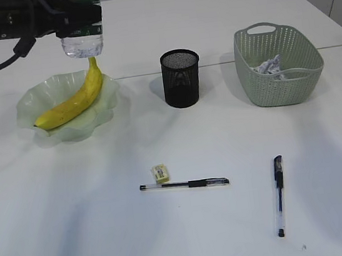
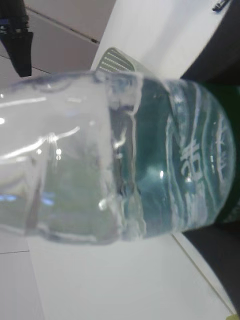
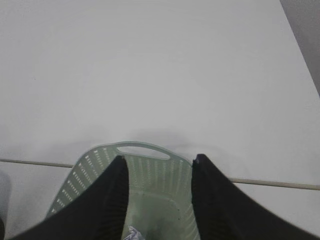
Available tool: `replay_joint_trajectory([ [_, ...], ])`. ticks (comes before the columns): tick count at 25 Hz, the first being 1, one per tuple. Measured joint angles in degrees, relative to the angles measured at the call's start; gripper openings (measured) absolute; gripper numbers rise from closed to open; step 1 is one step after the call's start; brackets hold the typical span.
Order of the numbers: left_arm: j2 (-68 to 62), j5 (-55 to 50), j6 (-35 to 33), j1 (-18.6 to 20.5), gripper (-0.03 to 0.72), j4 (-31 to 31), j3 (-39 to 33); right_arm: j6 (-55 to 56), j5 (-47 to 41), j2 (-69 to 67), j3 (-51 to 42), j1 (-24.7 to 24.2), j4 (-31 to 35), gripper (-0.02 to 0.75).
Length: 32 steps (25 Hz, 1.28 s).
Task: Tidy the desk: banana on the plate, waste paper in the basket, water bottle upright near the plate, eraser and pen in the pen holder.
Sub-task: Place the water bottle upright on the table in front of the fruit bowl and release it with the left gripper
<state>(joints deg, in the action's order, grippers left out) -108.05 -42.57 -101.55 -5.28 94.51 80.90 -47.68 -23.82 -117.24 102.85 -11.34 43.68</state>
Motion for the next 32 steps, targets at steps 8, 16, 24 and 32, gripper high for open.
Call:
replay_joint_trajectory([
  [8,0.0,5.9,-4.2,0.0,0.358,-3.5,0.0,-0.1,0.1,0.0,0.0,0.0,0.0,0.316],
  [16,0.0,17.4,-4.6,0.2,0.358,-3.3,0.0,-0.1,0.1,0.0,0.0,0.0,0.1,0.316],
  [24,0.0,16.5,-4.6,0.2,0.358,-3.0,0.0,-0.1,0.1,0.0,0.0,0.0,2.1,0.316],
  [32,0.0,13.3,-4.5,0.2,0.358,-2.7,0.0,-0.1,0.1,0.0,0.0,0.0,10.8,0.316],
])
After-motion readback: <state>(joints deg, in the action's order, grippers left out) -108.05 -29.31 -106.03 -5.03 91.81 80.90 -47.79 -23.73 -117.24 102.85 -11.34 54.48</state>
